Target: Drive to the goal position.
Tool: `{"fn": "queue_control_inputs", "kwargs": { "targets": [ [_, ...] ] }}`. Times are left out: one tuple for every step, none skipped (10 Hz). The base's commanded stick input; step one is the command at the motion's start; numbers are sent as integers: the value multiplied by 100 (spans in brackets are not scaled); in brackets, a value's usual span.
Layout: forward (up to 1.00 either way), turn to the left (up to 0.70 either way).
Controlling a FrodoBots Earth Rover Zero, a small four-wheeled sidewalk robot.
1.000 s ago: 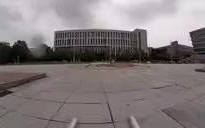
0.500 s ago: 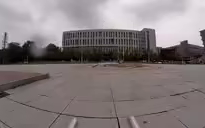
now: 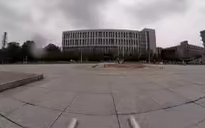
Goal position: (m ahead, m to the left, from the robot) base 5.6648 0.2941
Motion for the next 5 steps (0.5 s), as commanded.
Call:
{"fn": "queue_control_inputs", "kwargs": {
  "targets": [
    [85,0],
    [85,0],
    [85,9],
    [85,28],
    [85,28]
  ]
}}
